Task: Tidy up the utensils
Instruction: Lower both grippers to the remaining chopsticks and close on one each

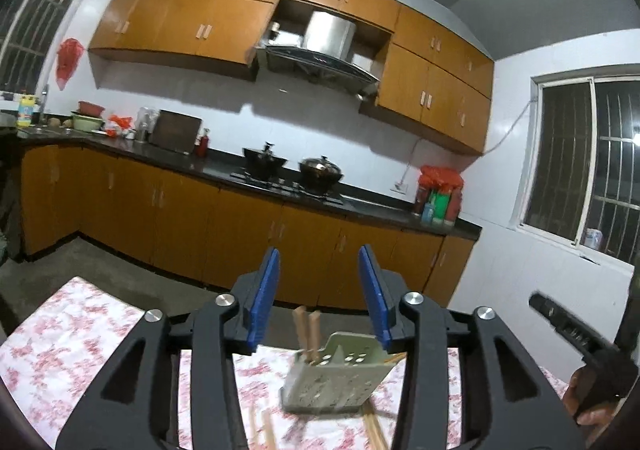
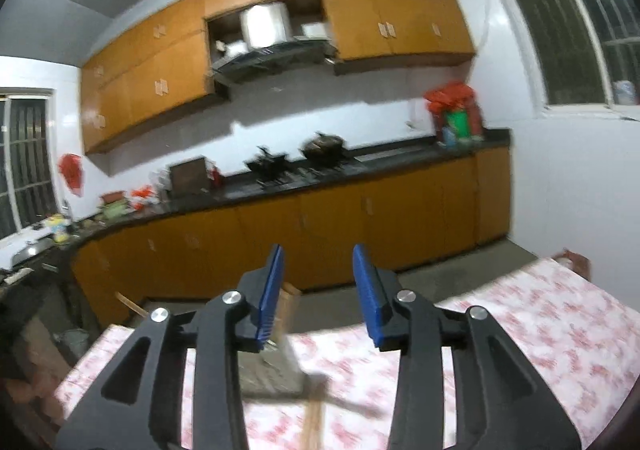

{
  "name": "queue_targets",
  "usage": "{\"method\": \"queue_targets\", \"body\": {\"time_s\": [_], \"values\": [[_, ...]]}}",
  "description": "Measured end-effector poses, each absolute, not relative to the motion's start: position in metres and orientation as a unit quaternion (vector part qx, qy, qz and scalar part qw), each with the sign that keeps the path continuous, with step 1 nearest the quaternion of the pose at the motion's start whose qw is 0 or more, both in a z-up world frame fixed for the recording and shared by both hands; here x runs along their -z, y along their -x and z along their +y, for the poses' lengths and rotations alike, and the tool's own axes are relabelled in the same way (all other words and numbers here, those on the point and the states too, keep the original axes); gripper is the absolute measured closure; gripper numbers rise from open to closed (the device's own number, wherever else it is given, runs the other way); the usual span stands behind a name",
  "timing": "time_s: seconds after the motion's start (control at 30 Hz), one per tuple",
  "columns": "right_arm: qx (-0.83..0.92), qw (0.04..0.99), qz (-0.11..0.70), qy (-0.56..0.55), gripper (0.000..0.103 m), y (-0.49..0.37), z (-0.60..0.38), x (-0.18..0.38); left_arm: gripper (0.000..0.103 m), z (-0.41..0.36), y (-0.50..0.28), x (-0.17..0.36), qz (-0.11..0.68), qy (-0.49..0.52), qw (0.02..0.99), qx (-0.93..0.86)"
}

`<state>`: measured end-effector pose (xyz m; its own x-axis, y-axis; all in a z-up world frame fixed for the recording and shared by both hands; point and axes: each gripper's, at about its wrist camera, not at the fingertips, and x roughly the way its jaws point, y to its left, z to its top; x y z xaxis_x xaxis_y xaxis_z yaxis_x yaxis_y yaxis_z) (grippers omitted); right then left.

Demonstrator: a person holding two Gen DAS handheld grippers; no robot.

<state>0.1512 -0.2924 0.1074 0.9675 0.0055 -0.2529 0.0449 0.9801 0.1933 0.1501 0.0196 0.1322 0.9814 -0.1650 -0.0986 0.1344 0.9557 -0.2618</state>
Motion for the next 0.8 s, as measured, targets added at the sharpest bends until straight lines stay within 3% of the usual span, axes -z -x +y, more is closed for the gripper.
{"method": "queue_targets", "body": {"time_s": [0.23, 0.33, 0.47, 0.67, 0.77, 0.8], "values": [[0.004, 0.931, 0.340, -0.128, 0.067, -0.173, -0.312, 0.014, 0.055, 0.042, -0.139, -0.058, 0.175, 0.095, 0.980, 0.007], [-0.034, 0.909, 0.398, -0.121, 0.078, -0.174, -0.294, 0.053, 0.055, 0.046, -0.145, -0.011, 0.258, 0.091, 0.962, -0.001], [-0.071, 0.895, 0.429, -0.096, 0.080, -0.167, -0.260, 0.083, 0.056, 0.044, -0.144, 0.031, 0.325, 0.099, 0.941, 0.002], [-0.084, 0.889, 0.446, -0.064, 0.080, -0.163, -0.232, 0.096, 0.060, 0.043, -0.140, 0.058, 0.364, 0.093, 0.926, 0.019], [-0.066, 0.894, 0.442, -0.037, 0.094, -0.164, -0.230, 0.099, 0.064, 0.032, -0.139, 0.063, 0.372, 0.089, 0.923, 0.029], [-0.056, 0.896, 0.440, -0.033, 0.094, -0.165, -0.232, 0.099, 0.065, 0.029, -0.140, 0.065, 0.376, 0.087, 0.922, 0.035]]}}
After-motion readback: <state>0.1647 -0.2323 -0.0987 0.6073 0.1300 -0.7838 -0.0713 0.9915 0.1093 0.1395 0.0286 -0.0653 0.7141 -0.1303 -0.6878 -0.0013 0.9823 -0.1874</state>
